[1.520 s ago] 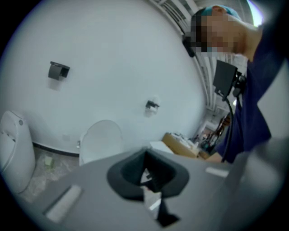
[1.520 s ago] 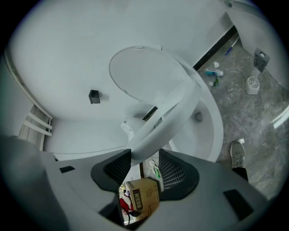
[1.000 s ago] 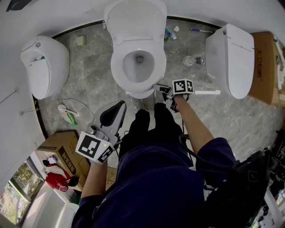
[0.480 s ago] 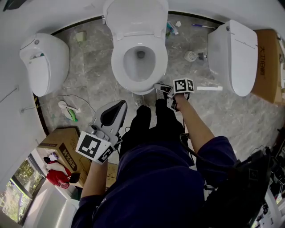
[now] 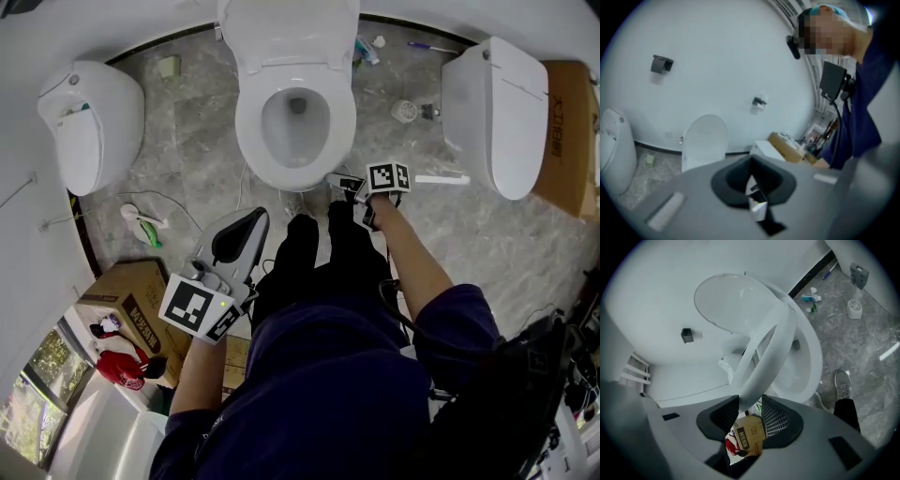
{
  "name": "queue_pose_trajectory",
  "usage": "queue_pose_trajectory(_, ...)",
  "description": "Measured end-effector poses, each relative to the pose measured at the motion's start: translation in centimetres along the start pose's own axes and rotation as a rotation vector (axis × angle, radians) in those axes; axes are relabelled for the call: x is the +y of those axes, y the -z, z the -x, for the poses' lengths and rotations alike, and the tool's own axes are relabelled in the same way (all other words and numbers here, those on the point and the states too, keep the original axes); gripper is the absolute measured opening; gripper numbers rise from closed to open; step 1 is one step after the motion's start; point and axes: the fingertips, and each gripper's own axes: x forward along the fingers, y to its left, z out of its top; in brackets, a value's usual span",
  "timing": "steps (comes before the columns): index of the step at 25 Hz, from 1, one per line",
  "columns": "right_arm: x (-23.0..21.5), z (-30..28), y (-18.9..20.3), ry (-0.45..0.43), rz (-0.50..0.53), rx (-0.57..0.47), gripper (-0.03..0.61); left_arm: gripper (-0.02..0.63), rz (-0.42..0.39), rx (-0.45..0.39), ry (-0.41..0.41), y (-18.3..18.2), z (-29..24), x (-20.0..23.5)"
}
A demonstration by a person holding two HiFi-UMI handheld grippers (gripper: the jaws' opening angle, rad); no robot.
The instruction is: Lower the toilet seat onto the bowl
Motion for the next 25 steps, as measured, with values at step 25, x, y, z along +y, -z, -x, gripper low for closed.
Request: queue_pose_trajectory(25,-6.9,-2.8,2.6,0.122,0.008,0.099,0.147,0.002,0.037,0.092,-0.003,4.0,-0.4,2.1)
